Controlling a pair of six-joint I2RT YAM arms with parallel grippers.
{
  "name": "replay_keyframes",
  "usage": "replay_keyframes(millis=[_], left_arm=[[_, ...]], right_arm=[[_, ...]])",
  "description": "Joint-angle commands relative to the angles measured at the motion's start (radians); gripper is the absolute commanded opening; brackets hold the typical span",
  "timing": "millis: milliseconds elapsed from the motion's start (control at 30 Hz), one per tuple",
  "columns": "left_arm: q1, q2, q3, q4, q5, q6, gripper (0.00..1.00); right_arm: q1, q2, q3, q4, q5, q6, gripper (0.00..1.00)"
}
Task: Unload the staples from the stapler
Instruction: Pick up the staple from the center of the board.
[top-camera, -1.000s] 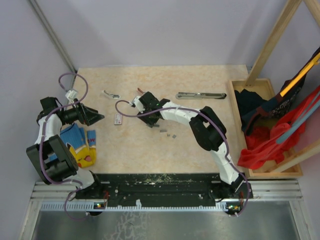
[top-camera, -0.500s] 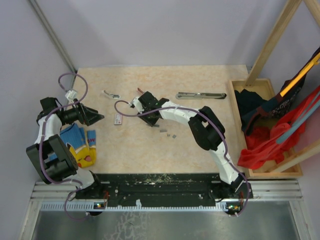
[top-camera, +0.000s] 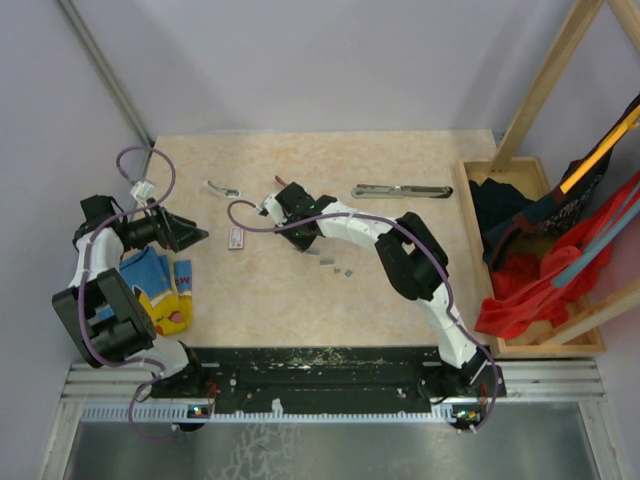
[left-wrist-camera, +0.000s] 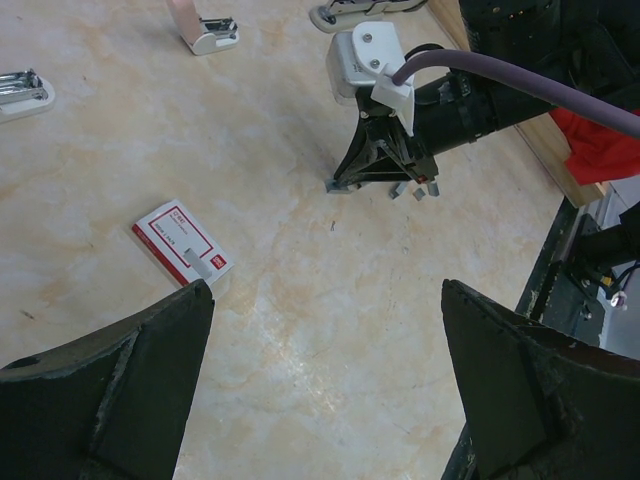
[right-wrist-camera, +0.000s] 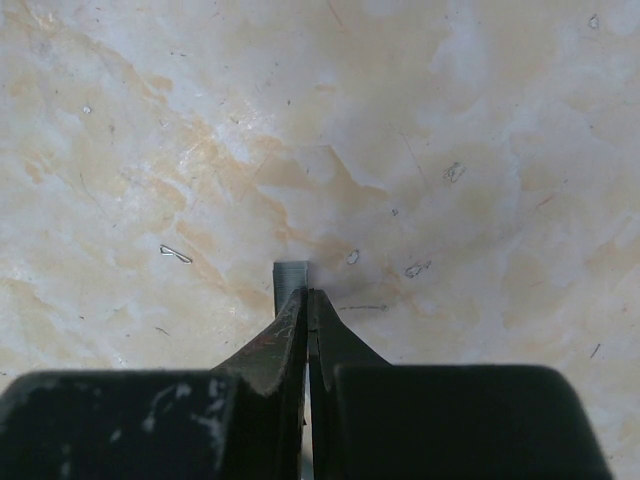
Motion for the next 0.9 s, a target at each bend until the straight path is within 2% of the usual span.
replay_keyframes(millis=[0, 567, 867], left_arm=[[0.01, 0.008, 0.012, -0.016, 0.036, 0.032, 1.0], [0.011, 0.013, 0.014, -0.019, 0.036, 0.033, 1.0], [0.011, 0.013, 0.014, -0.019, 0.037, 0.033, 1.0]], right_arm=[[-0.008, 0.016, 0.041, -0.014, -0.002, 0.013, 0.0], [-0.072, -0.188, -0.024, 0.025, 0.064, 0.098, 0.0], [-0.154, -0.328, -0.2, 0.092, 0.209, 0.175, 0.0]])
